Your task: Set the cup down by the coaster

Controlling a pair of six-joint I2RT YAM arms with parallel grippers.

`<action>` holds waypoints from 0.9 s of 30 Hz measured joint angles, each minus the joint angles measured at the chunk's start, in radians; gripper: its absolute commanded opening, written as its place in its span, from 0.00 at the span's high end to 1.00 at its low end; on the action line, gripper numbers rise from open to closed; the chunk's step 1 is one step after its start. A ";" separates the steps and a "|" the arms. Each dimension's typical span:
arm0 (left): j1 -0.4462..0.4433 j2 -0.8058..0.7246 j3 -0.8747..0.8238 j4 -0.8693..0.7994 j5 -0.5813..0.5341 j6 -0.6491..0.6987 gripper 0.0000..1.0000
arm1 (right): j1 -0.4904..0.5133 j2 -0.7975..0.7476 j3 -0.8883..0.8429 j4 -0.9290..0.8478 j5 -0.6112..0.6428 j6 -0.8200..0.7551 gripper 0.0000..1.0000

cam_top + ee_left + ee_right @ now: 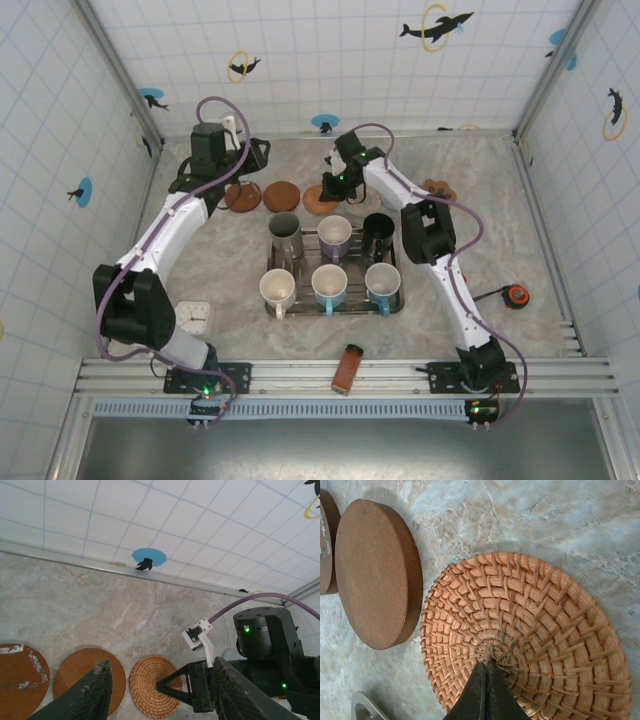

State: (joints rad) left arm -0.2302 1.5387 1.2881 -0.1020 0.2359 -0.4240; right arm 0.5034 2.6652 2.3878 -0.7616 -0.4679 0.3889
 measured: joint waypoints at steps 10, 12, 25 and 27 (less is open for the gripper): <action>-0.007 -0.019 -0.009 0.006 0.000 0.000 0.46 | -0.035 -0.050 -0.001 -0.063 0.008 -0.026 0.85; -0.011 -0.019 -0.010 0.006 0.000 0.000 0.46 | -0.051 -0.089 -0.017 -0.068 0.015 -0.038 0.84; -0.024 0.004 0.006 0.005 0.016 0.000 0.47 | -0.132 -0.235 -0.117 -0.150 0.107 -0.167 0.75; -0.034 0.034 0.032 0.003 0.027 0.000 0.47 | -0.134 -0.235 -0.137 -0.168 0.119 -0.183 0.75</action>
State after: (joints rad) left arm -0.2638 1.5723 1.3201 -0.0994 0.2626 -0.4240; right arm 0.3698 2.4302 2.2513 -0.9295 -0.3485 0.2054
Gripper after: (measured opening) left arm 0.530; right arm 0.248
